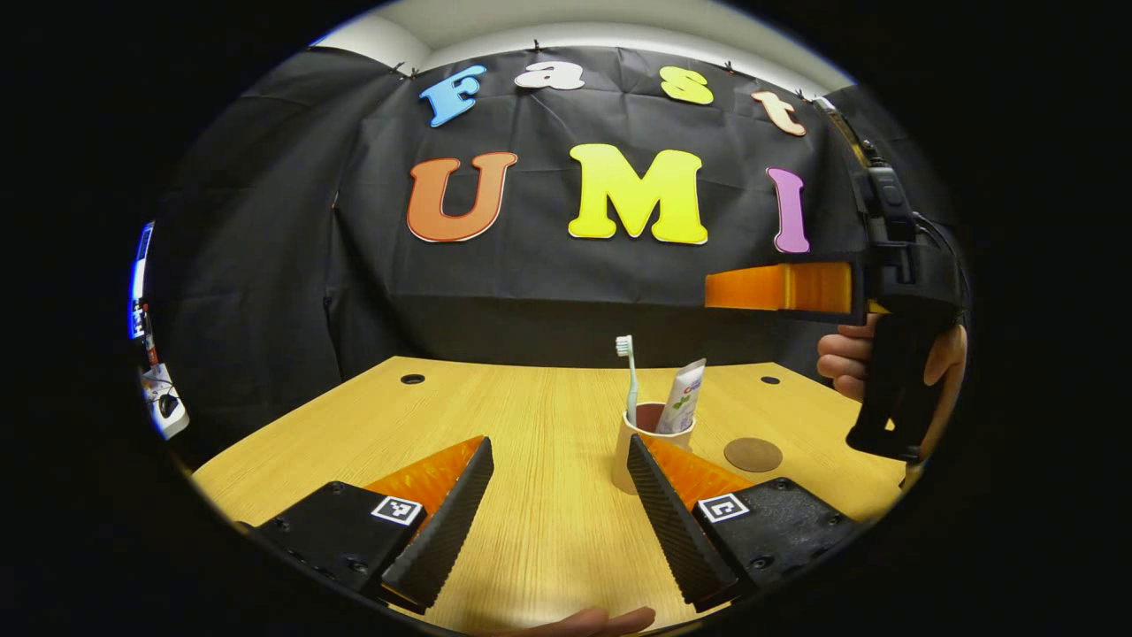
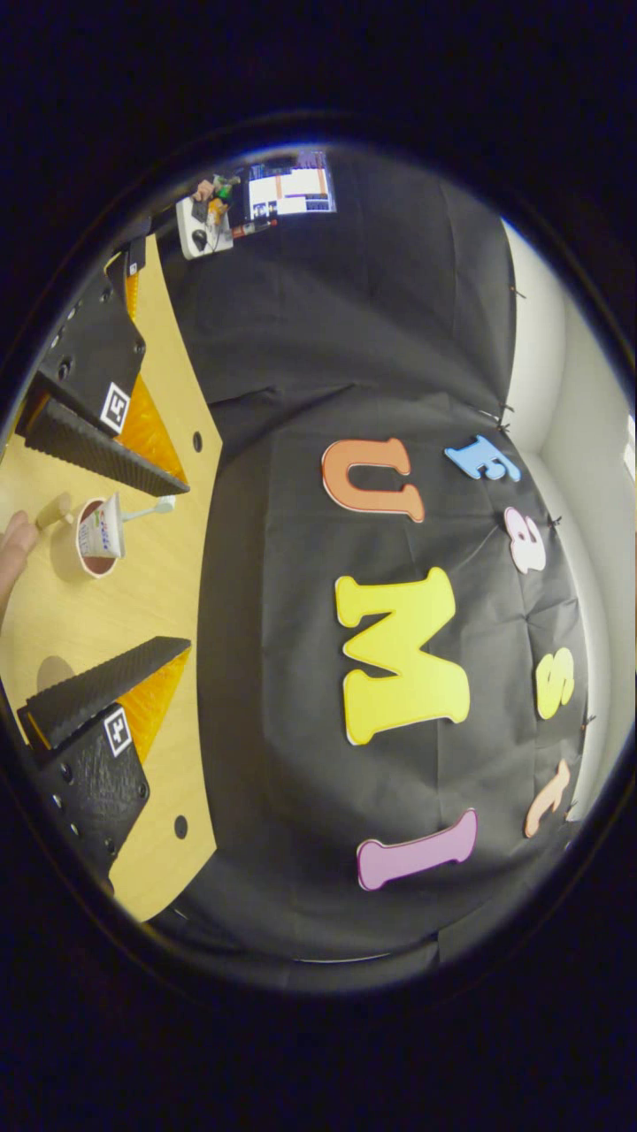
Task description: Put the toothbrush and toothpaste on the desktop into the cup, then pick up the cup and place it on the coaster on the desktop.
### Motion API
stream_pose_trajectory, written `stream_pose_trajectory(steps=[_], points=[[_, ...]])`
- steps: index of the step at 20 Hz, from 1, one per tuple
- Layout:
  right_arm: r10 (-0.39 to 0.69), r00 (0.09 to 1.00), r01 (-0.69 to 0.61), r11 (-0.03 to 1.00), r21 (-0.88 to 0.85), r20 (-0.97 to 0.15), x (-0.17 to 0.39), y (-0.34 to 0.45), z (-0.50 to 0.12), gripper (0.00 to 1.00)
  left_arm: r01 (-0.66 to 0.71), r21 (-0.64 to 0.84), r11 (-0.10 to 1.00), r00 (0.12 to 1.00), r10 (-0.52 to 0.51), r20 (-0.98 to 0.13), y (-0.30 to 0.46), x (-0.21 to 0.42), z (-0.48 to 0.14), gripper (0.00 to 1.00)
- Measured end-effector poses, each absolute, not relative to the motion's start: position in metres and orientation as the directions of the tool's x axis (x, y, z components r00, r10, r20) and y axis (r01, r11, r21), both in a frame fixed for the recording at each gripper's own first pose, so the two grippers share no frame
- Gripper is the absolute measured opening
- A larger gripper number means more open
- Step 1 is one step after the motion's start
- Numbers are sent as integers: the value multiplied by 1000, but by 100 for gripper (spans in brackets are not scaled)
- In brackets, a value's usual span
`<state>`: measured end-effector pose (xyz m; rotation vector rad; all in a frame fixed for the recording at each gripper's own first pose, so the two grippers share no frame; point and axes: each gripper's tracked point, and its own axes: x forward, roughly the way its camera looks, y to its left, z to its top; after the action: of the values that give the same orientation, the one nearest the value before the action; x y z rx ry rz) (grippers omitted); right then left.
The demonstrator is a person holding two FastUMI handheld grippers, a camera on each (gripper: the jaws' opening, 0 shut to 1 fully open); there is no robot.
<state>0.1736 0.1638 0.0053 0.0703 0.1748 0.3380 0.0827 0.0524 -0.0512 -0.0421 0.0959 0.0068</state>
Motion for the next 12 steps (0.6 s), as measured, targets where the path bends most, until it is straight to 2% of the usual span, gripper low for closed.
stream_pose_trajectory(steps=[1,2,10,11,12], points=[[330,932,-319,943,96,-150,165,157,8,96,-1,-36,999,995,-2,-104,47,84,-51,100],[328,935,-317,944,95,-135,157,151,12,96,7,-32,999,993,-10,-113,43,86,-50,97],[278,960,-277,960,22,-29,91,95,23,96,100,-37,994,968,-106,-227,-4,116,-33,97],[270,963,-269,963,26,-24,86,88,23,99,111,-34,993,960,-116,-255,-8,121,-34,97],[255,967,-255,967,29,-16,83,79,23,96,123,-30,992,951,-127,-281,-13,126,-35,97]])
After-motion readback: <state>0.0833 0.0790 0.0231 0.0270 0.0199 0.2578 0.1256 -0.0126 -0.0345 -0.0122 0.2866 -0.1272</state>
